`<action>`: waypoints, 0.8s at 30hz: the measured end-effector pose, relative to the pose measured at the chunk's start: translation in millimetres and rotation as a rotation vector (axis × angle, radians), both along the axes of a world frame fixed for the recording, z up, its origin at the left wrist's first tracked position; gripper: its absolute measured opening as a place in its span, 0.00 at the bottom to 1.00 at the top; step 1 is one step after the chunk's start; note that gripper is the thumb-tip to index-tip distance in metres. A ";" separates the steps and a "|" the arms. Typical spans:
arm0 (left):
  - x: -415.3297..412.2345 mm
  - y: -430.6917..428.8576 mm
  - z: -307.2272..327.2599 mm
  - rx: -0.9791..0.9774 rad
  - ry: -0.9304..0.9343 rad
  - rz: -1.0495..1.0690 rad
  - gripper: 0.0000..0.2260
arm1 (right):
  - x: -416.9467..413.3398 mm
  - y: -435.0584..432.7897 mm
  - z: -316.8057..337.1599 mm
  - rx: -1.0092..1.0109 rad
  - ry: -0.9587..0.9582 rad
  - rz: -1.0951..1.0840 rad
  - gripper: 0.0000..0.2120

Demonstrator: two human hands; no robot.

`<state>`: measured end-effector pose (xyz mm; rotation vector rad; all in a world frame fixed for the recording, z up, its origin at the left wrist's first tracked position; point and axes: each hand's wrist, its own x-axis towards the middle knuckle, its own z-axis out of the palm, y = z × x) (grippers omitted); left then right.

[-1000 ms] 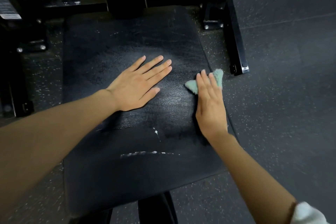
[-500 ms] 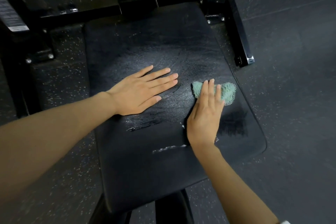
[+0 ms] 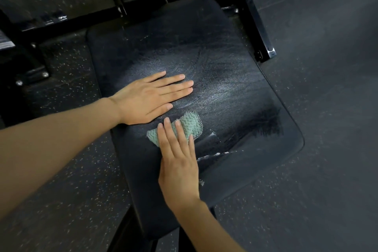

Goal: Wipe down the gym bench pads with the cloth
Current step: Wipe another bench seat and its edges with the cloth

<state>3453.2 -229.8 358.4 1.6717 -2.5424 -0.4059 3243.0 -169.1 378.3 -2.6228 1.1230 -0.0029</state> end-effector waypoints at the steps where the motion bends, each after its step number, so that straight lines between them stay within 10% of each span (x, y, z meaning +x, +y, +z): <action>1: 0.4 0.2 -0.3 -0.003 0.003 -0.001 0.25 | -4.2 -5.3 -0.4 0.011 -0.002 0.031 0.38; 12: 3.6 1.9 -3.5 -0.002 0.014 0.000 0.24 | -80.0 -113.8 1.4 0.018 0.037 -0.247 0.28; 24: 3.9 1.5 -4.3 -0.024 0.001 -0.003 0.25 | 10.3 -1.9 -0.6 0.023 -0.027 -0.382 0.31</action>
